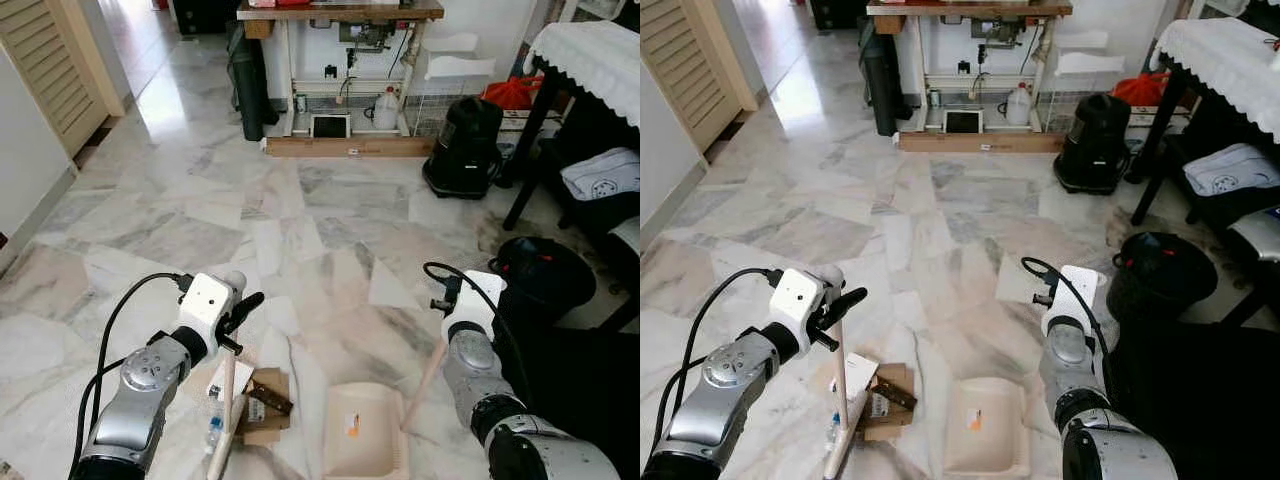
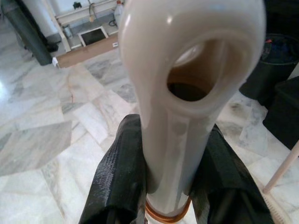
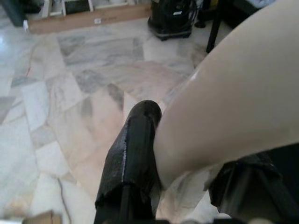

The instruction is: Sweep floor

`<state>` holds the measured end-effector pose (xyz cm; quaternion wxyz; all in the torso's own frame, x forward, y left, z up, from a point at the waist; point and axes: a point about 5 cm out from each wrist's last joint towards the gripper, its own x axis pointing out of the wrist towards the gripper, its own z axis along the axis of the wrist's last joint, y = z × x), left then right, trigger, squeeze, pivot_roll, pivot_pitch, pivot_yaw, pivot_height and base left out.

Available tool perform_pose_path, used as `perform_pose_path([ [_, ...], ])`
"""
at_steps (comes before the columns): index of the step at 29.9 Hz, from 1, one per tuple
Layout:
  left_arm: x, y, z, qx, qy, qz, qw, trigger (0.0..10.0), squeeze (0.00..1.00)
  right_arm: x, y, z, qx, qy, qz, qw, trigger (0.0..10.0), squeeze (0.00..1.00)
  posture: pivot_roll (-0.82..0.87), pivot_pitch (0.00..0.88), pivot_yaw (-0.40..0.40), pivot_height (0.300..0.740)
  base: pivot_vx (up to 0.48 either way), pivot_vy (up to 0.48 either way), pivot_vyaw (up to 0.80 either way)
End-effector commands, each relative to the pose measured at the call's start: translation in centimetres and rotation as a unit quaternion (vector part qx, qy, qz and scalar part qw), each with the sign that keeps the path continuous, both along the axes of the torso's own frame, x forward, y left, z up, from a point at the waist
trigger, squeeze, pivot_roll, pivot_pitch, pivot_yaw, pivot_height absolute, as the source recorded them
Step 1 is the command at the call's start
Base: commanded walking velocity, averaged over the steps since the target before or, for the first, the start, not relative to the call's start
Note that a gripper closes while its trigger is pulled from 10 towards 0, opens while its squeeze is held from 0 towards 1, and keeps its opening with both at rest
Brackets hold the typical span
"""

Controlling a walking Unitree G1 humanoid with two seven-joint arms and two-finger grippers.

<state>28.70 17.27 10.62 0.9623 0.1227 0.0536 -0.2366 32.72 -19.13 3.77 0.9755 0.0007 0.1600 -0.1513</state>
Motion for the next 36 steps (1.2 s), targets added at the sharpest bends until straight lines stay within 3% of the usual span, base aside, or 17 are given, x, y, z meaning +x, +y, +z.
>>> perform_pose_path([
  [1,0.0,0.3,1.0,-0.006,-0.012,-0.002,1.000,10.0,0.00,-0.2,0.4,-0.5,-0.001,0.018,0.009,1.000,10.0,0.00,0.14,0.003,0.025,0.740,0.000,0.000,0.00],
  [15,0.2,0.1,1.1,-0.036,0.009,-0.015,0.999,10.0,0.00,-0.4,0.9,-1.0,-0.007,0.041,0.020,0.999,10.0,0.00,0.14,0.000,0.027,0.740,0.000,0.000,0.00],
  [25,-0.2,-1.2,2.0,-0.137,0.063,-0.075,0.986,10.0,0.00,-0.5,0.8,-1.1,-0.001,0.042,0.014,0.999,10.0,0.00,0.14,0.000,0.029,0.740,0.000,0.000,0.00],
  [36,0.5,-1.1,4.2,-0.183,0.037,-0.071,0.980,10.0,0.00,-0.5,0.8,-1.1,0.000,0.043,0.012,0.999,10.0,0.00,0.14,0.000,0.030,0.740,0.000,0.000,0.00],
])
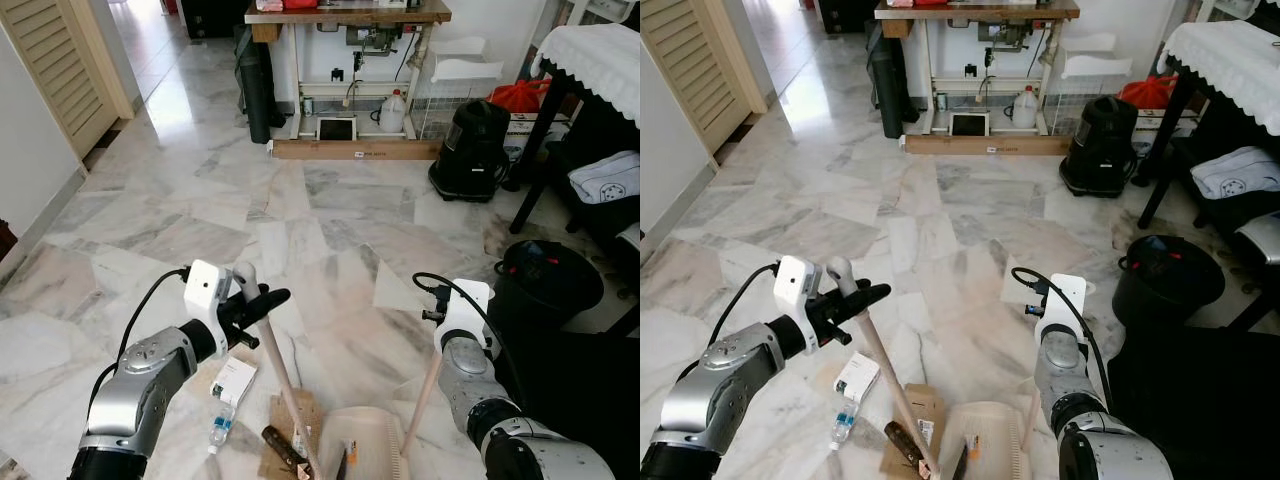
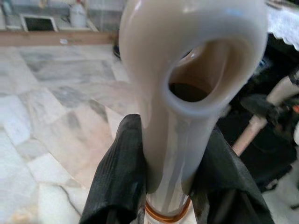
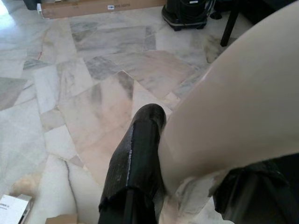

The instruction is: Sweep floor

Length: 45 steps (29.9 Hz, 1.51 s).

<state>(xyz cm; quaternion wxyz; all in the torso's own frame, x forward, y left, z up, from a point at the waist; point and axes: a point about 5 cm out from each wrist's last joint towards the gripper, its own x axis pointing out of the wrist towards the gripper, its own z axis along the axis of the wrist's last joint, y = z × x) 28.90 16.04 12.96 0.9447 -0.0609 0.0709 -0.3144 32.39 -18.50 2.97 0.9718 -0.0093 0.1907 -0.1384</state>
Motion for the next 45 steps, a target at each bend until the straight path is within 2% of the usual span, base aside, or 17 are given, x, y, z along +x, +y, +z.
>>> perform_pose_path([
  [1,0.4,0.3,2.3,-0.010,-0.042,0.012,0.999,10.0,0.00,-0.2,0.2,-0.3,0.004,0.012,-0.002,1.000,10.0,0.00,0.15,0.000,0.030,0.740,0.000,0.000,0.00],
  [4,0.9,1.0,3.8,-0.021,-0.079,0.049,0.995,10.0,0.00,-0.2,0.2,-0.3,0.004,0.013,-0.001,1.000,10.0,0.00,0.15,0.000,0.030,0.740,0.000,0.000,0.00],
  [5,1.2,1.6,4.8,-0.027,-0.104,0.077,0.991,10.0,0.00,-0.2,0.2,-0.3,0.004,0.013,-0.001,1.000,10.0,0.00,0.15,0.000,0.030,0.740,0.000,0.000,0.00],
  [8,1.5,2.5,5.9,-0.028,-0.138,0.118,0.983,10.0,0.00,-0.2,0.1,-0.3,0.003,0.014,-0.001,1.000,10.0,0.00,0.15,0.000,0.030,0.740,0.000,0.000,0.00],
  [12,1.7,3.5,6.4,0.014,-0.174,0.159,0.972,10.0,0.00,-0.3,0.0,-0.4,0.003,0.013,-0.003,1.000,10.0,0.00,0.15,0.000,0.029,0.740,0.000,0.000,0.00],
  [17,1.6,3.3,4.8,0.073,-0.169,0.143,0.972,10.0,0.00,-0.3,-0.1,-0.4,0.002,0.014,-0.003,1.000,10.0,0.00,0.14,0.000,0.027,0.740,0.000,0.000,0.00],
  [30,0.6,3.3,0.3,0.159,-0.134,0.114,0.972,10.0,0.00,-0.4,-0.2,-0.5,0.001,0.014,-0.003,1.000,10.0,0.00,0.13,0.000,0.026,0.740,0.000,0.000,0.00],
  [37,0.1,3.5,-1.2,0.170,-0.114,0.110,0.973,10.0,0.00,-0.4,-0.2,-0.5,0.001,0.013,-0.003,1.000,10.0,0.00,0.12,0.000,0.026,0.740,0.000,0.000,0.00],
  [45,0.2,3.9,-2.8,0.153,-0.083,0.127,0.976,10.0,0.00,-0.4,-0.3,-0.5,0.001,0.012,-0.002,1.000,10.0,0.00,0.12,0.000,0.025,0.740,0.000,0.000,0.00],
])
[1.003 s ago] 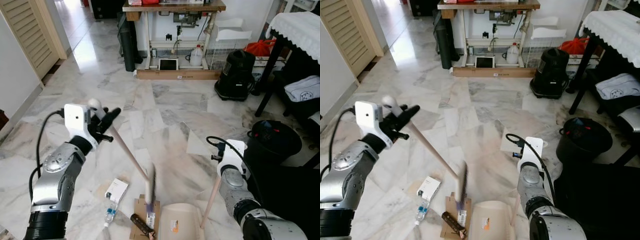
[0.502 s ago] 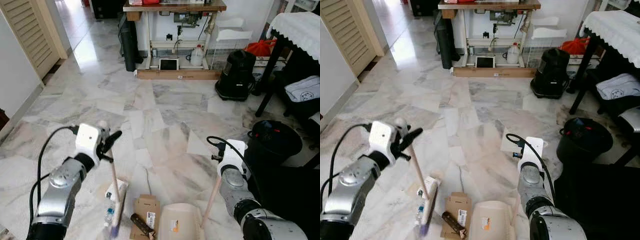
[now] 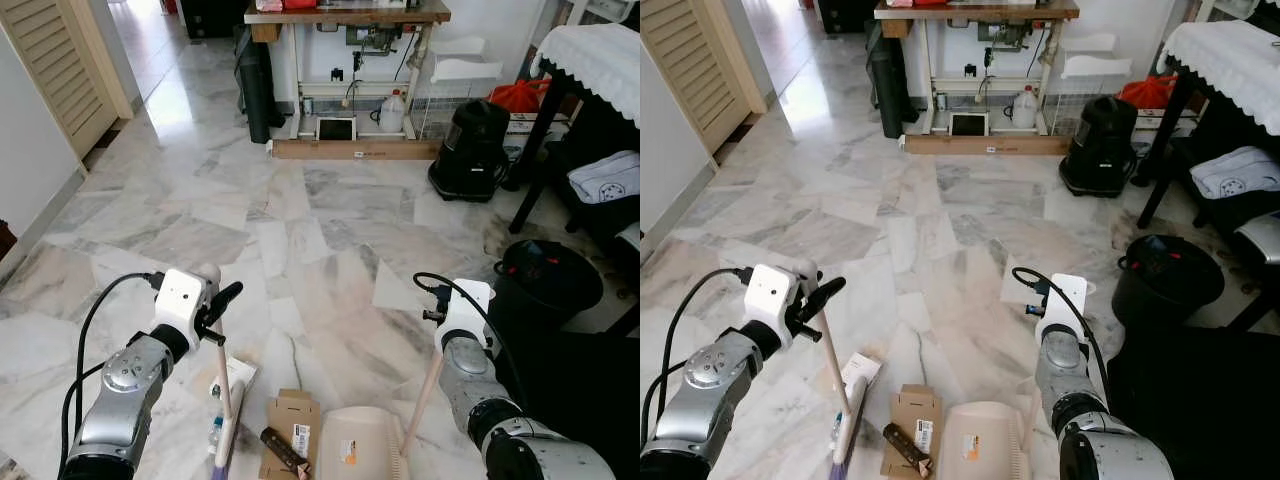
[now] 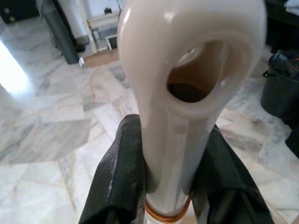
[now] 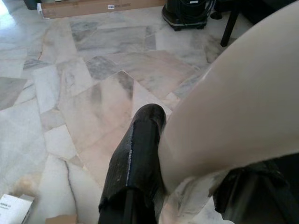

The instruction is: Sweep floor

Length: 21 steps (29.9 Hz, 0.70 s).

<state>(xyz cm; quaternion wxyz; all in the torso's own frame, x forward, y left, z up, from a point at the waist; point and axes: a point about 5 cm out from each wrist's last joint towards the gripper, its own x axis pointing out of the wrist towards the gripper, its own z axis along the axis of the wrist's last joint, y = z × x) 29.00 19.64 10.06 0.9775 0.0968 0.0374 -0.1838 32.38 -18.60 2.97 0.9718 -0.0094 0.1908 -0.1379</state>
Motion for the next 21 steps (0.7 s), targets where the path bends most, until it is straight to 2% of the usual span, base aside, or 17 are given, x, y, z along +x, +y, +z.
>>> perform_pose_path([
  [1,0.1,0.3,0.0,0.004,-0.006,0.003,1.000,10.0,0.00,-0.4,-0.2,-0.5,0.001,0.012,-0.003,1.000,10.0,0.00,0.11,0.000,0.026,0.740,0.000,0.000,0.00],
  [18,0.1,0.2,-1.7,-0.020,0.018,0.012,1.000,10.0,0.00,-0.6,-0.4,-0.7,0.000,0.016,-0.004,1.000,10.0,0.00,0.10,0.008,0.024,0.740,0.000,0.000,0.00],
  [19,0.3,0.5,-2.2,-0.050,0.035,0.024,0.998,10.0,0.00,-0.7,-0.4,-0.8,0.000,0.017,-0.003,1.000,10.0,0.00,0.10,0.010,0.025,0.740,0.000,0.000,0.00],
  [21,0.4,0.7,-2.4,-0.068,0.042,0.032,0.996,10.0,0.00,-0.7,-0.3,-0.8,0.000,0.017,-0.003,1.000,10.0,0.00,0.10,0.010,0.024,0.740,0.000,0.000,0.00],
])
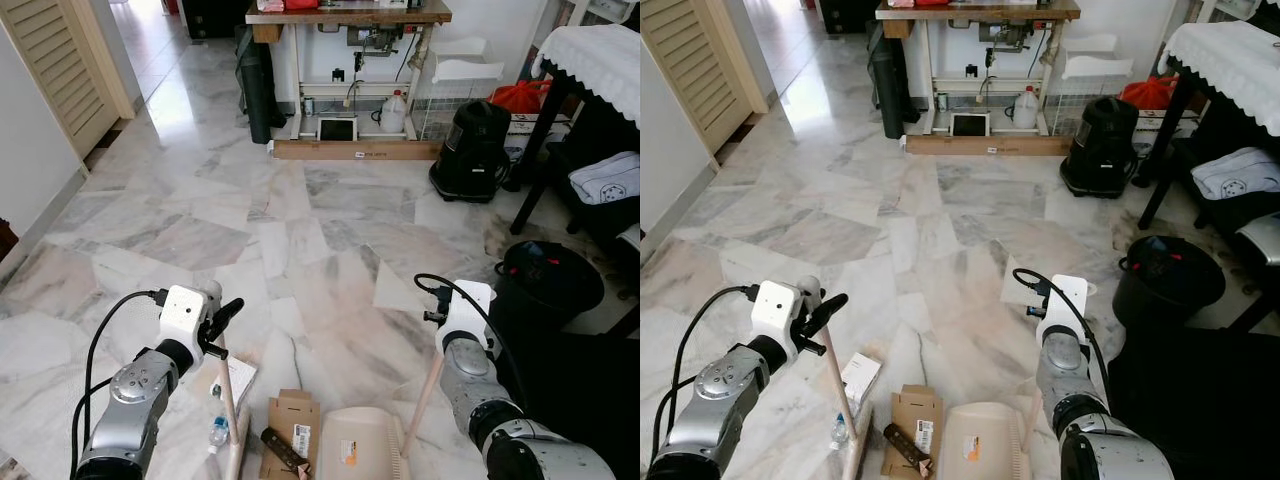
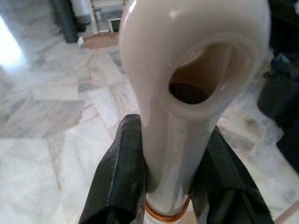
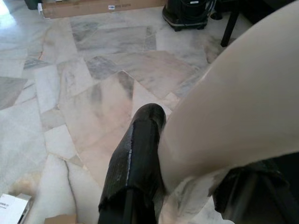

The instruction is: Sweep floor

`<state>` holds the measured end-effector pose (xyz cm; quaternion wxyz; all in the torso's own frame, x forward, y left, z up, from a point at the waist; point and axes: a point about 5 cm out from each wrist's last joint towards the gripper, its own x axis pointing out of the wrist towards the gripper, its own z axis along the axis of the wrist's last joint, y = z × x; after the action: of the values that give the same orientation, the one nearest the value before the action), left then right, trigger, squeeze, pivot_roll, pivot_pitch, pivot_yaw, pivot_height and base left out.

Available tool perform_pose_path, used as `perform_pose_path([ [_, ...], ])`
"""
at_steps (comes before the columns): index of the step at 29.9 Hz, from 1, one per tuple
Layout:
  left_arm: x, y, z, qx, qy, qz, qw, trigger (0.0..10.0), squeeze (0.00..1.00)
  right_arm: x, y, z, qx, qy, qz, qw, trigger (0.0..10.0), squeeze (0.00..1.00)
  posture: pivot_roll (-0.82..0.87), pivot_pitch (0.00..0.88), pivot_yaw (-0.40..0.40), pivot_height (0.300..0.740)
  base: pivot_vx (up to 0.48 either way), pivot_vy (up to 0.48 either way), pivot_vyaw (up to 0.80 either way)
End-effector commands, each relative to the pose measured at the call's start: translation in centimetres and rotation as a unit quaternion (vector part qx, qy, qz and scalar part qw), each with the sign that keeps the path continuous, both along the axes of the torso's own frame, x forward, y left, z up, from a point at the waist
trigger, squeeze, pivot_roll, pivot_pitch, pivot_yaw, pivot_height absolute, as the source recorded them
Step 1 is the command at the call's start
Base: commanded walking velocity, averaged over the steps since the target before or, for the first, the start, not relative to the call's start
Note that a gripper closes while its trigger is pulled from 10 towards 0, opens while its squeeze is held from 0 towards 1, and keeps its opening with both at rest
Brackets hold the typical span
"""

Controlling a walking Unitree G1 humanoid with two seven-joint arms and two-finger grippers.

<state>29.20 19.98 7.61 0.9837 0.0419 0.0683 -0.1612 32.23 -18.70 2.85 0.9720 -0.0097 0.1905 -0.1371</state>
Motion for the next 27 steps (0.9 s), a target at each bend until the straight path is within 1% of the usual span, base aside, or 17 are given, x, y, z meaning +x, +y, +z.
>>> perform_pose_path([
  [1,0.2,0.4,0.1,-0.033,0.007,0.008,0.999,10.0,0.00,-0.6,-0.2,-0.7,0.000,0.017,-0.004,1.000,10.0,0.00,0.10,0.010,0.024,0.740,0.000,0.000,0.00],
  [2,0.3,0.5,0.2,-0.044,0.009,0.011,0.999,10.0,0.00,-0.6,-0.2,-0.7,0.000,0.018,-0.004,1.000,10.0,0.00,0.10,0.011,0.025,0.740,0.000,0.000,0.00],
  [3,0.3,0.5,0.2,-0.044,0.009,0.011,0.999,10.0,0.00,-0.6,-0.2,-0.7,0.000,0.018,-0.004,1.000,10.0,0.00,0.10,0.011,0.025,0.740,0.000,0.000,0.00],
  [4,0.4,0.6,0.2,-0.064,0.015,0.012,0.998,10.0,0.00,-0.6,-0.2,-0.7,0.000,0.018,-0.004,1.000,10.0,0.00,0.10,0.011,0.025,0.740,0.000,0.000,0.00],
  [5,0.4,0.6,0.3,-0.076,0.021,0.009,0.997,10.0,0.00,-0.6,-0.2,-0.8,0.000,0.018,-0.003,1.000,10.0,0.00,0.10,0.011,0.025,0.740,0.000,0.000,0.00],
  [9,0.4,0.5,0.2,-0.093,0.032,0.002,0.995,10.0,0.00,-0.6,-0.2,-0.7,0.000,0.018,-0.003,1.000,10.0,0.00,0.10,0.007,0.026,0.740,0.000,0.000,0.00],
  [11,0.4,0.5,0.3,-0.124,0.042,-0.003,0.991,10.0,0.00,-0.6,-0.1,-0.7,0.001,0.015,-0.001,1.000,10.0,0.00,0.10,0.003,0.026,0.740,0.000,0.000,0.00],
  [17,0.8,0.3,0.9,-0.162,0.035,-0.001,0.986,10.0,0.00,-0.5,0.0,-0.6,0.002,0.015,0.000,1.000,10.0,0.00,0.10,0.000,0.026,0.740,0.000,0.000,0.00],
  [19,0.9,0.2,1.3,-0.181,0.031,-0.001,0.983,10.0,0.00,-0.5,0.1,-0.6,0.002,0.014,0.001,1.000,10.0,0.00,0.10,0.000,0.026,0.740,0.000,0.000,0.00],
  [20,0.9,0.2,1.3,-0.181,0.031,-0.001,0.983,10.0,0.00,-0.5,0.1,-0.6,0.002,0.014,0.001,1.000,10.0,0.00,0.10,0.000,0.026,0.740,0.000,0.000,0.00],
  [22,1.1,0.0,1.6,-0.200,0.026,-0.004,0.980,10.0,0.00,-0.5,0.1,-0.6,0.002,0.014,0.002,1.000,10.0,0.00,0.10,0.000,0.026,0.740,0.000,0.000,0.00],
  [27,1.4,-0.2,2.2,-0.219,0.025,-0.015,0.975,10.0,0.00,-0.4,0.1,-0.6,0.002,0.014,0.003,1.000,10.0,0.00,0.10,0.000,0.023,0.740,0.000,0.000,0.00],
])
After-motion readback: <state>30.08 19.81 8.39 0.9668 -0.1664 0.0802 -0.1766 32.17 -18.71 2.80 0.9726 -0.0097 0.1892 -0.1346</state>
